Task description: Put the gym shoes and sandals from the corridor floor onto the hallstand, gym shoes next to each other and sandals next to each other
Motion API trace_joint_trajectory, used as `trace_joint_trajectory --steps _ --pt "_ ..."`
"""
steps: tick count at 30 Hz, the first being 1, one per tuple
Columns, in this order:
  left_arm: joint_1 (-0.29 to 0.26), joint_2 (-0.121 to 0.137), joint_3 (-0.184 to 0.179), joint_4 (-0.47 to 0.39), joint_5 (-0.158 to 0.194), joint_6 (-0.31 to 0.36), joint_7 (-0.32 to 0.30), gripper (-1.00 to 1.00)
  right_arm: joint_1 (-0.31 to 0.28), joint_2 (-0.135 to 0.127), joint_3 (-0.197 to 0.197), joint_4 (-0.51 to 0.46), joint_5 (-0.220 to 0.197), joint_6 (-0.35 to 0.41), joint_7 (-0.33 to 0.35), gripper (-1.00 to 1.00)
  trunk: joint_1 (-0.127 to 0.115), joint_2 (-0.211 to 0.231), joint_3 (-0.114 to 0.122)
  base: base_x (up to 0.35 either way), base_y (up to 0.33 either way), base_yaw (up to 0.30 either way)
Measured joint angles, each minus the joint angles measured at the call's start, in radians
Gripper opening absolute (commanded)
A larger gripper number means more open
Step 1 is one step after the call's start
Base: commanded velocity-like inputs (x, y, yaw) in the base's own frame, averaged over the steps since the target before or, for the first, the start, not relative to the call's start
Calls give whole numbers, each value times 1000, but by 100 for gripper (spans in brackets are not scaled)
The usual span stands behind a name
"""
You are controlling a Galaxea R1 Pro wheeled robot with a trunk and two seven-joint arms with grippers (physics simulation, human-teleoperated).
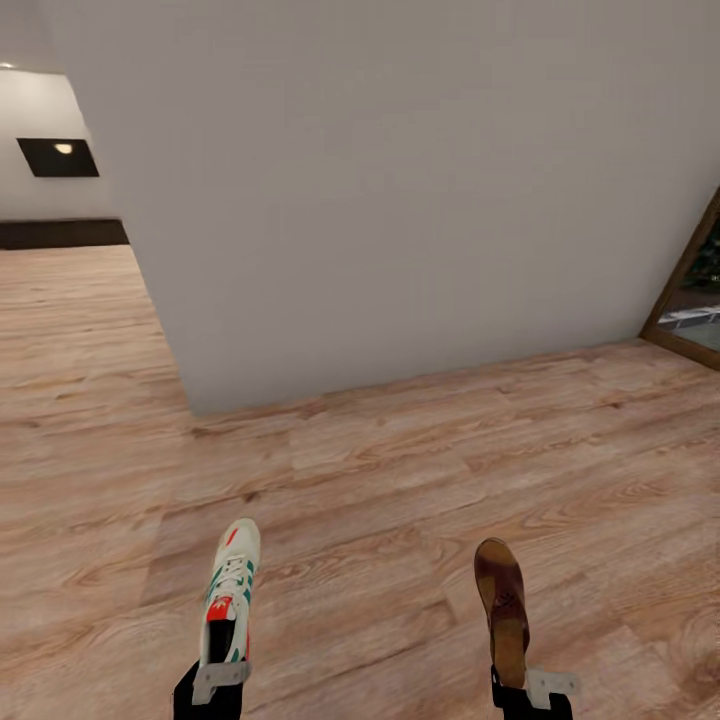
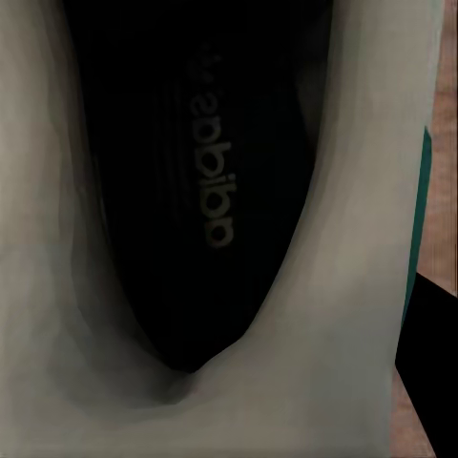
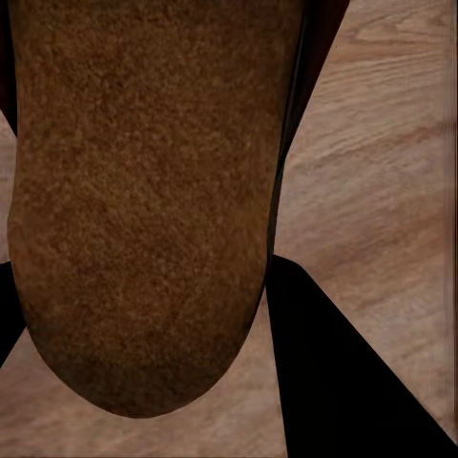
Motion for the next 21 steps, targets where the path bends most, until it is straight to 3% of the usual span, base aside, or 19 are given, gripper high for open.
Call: trace_joint_trajectory --steps 12,21 --pt "0 1 0 0 0 0 0 -100 0 1 0 0 0 0 0 -100 0 0 12 338 0 -225" --pt "0 2 0 0 0 0 -1 -100 0 2 0 0 0 0 -1 -100 0 0 17 339 0 -27"
